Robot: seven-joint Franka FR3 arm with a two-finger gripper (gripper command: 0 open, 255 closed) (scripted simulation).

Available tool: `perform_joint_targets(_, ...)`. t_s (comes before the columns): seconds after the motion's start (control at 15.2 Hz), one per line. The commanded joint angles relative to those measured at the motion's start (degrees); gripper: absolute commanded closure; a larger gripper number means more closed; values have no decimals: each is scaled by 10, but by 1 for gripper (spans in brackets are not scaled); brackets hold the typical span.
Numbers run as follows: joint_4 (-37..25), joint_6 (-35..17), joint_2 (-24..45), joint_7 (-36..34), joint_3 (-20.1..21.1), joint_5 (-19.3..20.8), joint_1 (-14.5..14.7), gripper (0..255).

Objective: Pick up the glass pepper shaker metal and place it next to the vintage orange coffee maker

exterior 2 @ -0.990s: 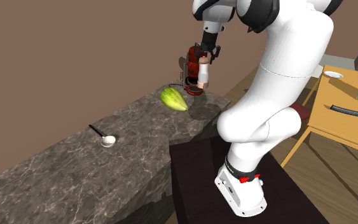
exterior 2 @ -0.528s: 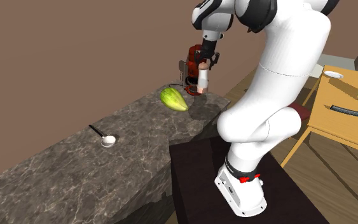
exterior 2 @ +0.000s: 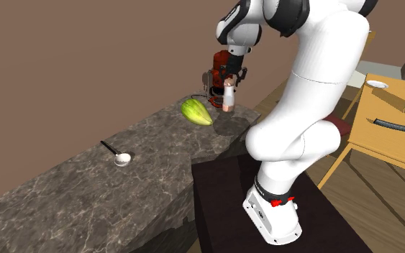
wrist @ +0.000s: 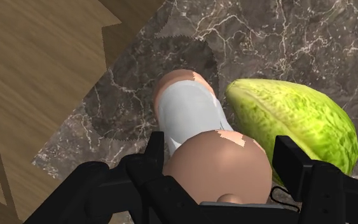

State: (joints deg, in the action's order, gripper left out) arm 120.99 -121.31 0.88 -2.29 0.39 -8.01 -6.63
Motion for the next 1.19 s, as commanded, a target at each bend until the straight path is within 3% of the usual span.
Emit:
perform_joint_targets(0.0, 8, -15, 7, 2, 0, -1, 0, 255)
perform_joint_targets(1.12, 59, -138, 80, 22, 3, -15, 2, 255)
